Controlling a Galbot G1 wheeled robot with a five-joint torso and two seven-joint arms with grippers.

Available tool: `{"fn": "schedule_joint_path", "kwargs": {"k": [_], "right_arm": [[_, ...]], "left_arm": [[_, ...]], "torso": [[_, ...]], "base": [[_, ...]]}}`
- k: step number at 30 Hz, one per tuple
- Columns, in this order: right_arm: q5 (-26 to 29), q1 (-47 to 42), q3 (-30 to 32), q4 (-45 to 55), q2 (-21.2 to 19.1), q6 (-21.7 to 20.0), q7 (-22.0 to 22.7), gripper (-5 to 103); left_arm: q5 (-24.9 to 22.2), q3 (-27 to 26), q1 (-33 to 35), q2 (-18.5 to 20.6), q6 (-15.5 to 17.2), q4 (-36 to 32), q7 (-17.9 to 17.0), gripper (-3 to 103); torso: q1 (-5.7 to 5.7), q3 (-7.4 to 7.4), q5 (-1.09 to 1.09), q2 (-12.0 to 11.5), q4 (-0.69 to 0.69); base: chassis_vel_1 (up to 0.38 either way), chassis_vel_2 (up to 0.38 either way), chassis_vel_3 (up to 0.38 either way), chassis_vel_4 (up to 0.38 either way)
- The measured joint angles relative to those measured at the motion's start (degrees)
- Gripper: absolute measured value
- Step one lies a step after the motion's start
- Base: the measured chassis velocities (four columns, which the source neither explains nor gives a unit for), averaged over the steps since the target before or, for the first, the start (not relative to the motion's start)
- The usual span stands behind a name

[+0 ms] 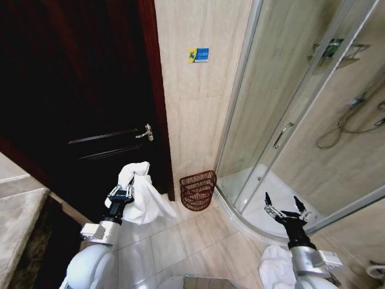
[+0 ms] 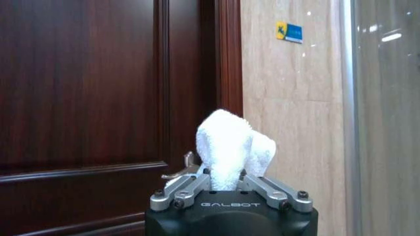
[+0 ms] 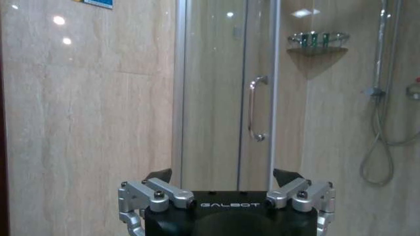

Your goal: Discard the used towel into the hamper.

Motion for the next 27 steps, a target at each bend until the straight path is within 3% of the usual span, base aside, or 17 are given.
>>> {"fn": "schedule_joint_path", "kwargs": {"k": [17, 27], "right_arm": [[0.5, -0.2, -0.1, -0.4, 0.2, 0.9, 0.3, 100], [0.4, 0.0, -0.6, 0.1, 0.7, 0.7, 0.4, 100]], "left_arm": [[0.1, 0.5, 0.2, -0.7, 0.0, -0.2, 0.8, 11], [0.2, 0.4, 0.6, -1.8, -0.5, 0.6, 1.5, 11]], "torso": [[0.0, -0.03, 0.0, -0.1, -0.01], [-1.87, -2.14, 0.0, -4.0, -0.01]], "base": [[-0.078, 0.085, 0.086, -0.085], [0.0, 0.0, 0.0, 0.0]]}}
